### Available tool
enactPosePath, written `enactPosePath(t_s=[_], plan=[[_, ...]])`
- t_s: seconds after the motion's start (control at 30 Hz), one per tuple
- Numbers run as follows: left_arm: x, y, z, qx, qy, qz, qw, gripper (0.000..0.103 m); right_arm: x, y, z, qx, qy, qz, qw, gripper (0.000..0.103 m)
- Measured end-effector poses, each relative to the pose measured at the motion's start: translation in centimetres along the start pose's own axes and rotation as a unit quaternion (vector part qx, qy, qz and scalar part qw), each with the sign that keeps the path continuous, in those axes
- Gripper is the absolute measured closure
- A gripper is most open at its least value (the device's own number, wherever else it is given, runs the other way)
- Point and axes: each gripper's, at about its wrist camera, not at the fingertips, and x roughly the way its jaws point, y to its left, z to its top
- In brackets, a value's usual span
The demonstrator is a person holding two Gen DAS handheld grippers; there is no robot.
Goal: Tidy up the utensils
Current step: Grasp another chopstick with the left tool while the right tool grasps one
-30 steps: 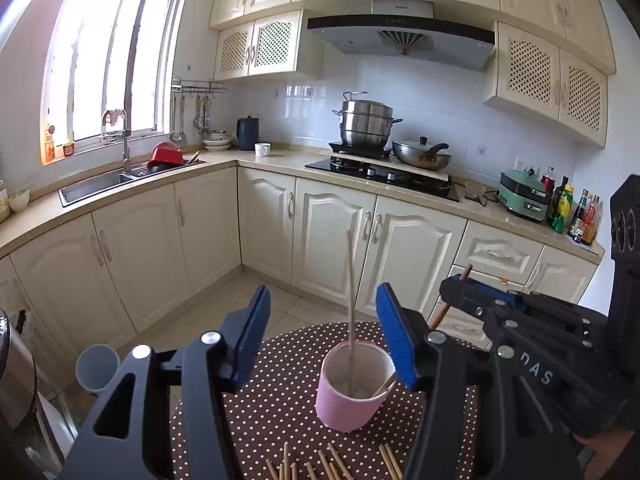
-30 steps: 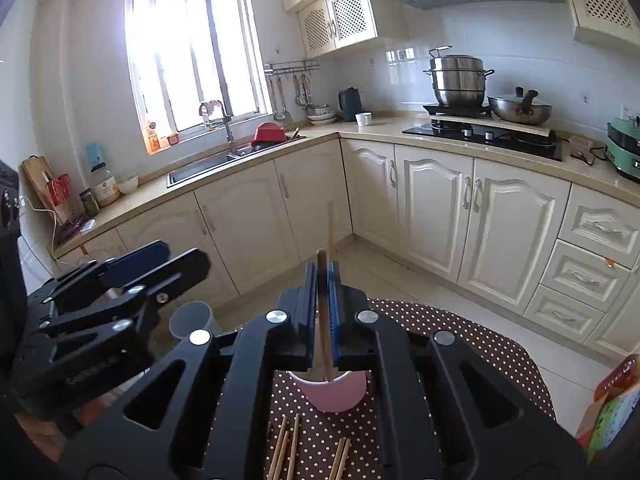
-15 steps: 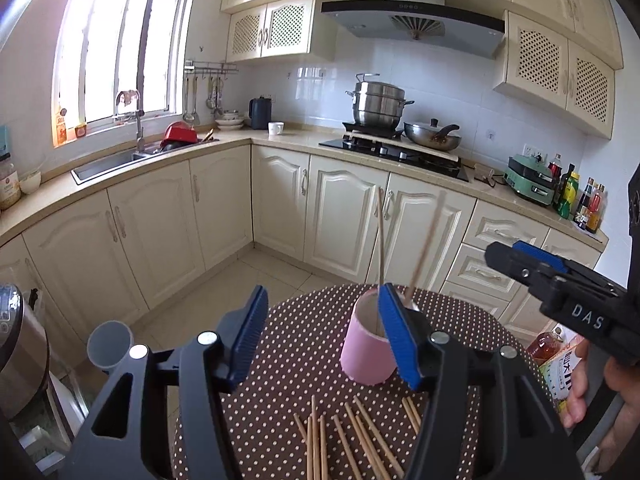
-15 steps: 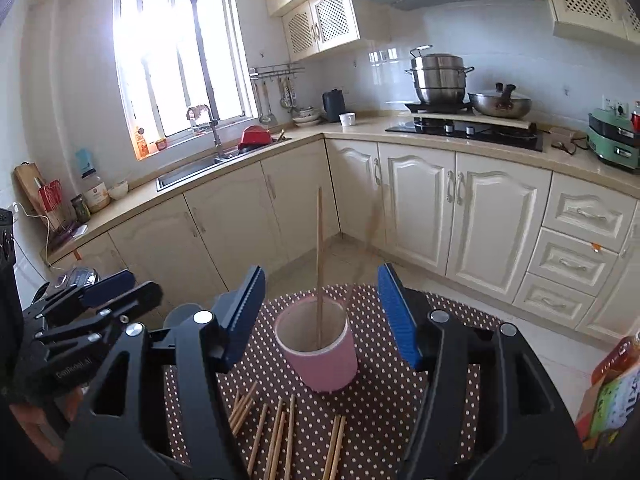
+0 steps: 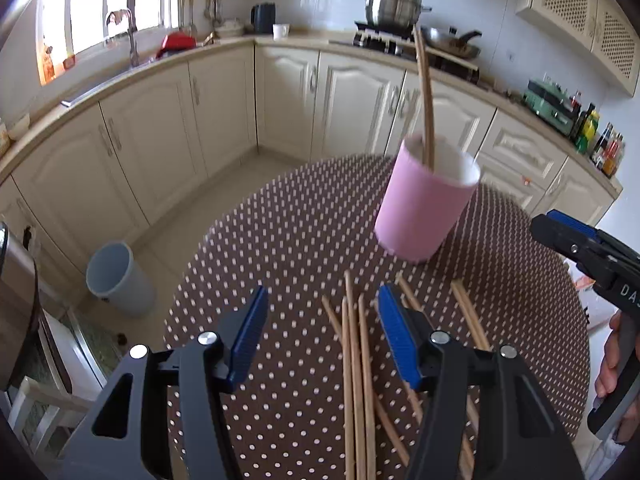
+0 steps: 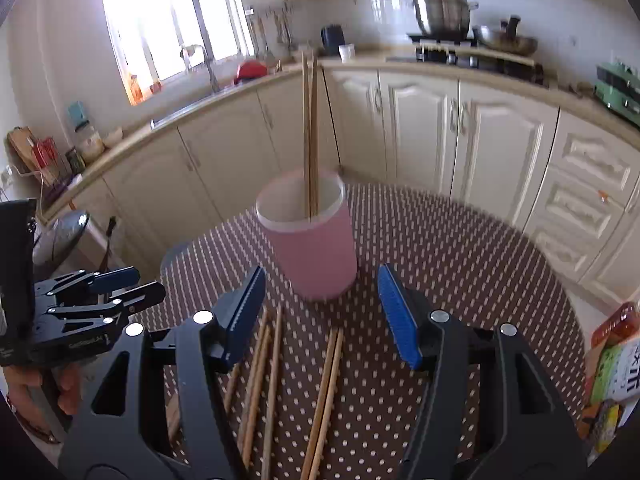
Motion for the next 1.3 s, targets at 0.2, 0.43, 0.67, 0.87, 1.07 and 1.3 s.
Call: enactPosePath(t_s=[0.2,0.43,0.67,0.87,1.07,1.3], plan=[[3.2,0.3,-2.7,0.003,0.043,-0.01,0.999,0.046,2.1,-0.8,-2.9,0.008,0.043,0.004,0.999,0.044],[5.2,-0.1,-4.3,0.012,0.062,-0.007,0.998,0.046,3.6,-1.7,-4.6,0.009,0.071,0.009,0.997,0.044],[5.4,-0.1,-4.3,0.018,0.059,0.005,0.9981,0.046,5.0,-2.2,-5.7,0.013,0.088,0.012,0.996,0.044],[5.4,1.1,-4.3,-0.006,0.06,0.003,0.9982,0.046,5.5,-2.2,-6.2,0.008,0.097,0.01,0.995,0.044],[5.1,2.2,-4.5,-0.015,0.056,0.017,0.9981,0.046,6.0,-2.2,-6.5,0.008,0.103,0.006,0.995,0.044],[5.3,2.2,-4.5,-0.007,0.055,0.026,0.9981,0.046,6.7,-2.0,-6.7,0.006,0.11,0.006,0.994,0.044]])
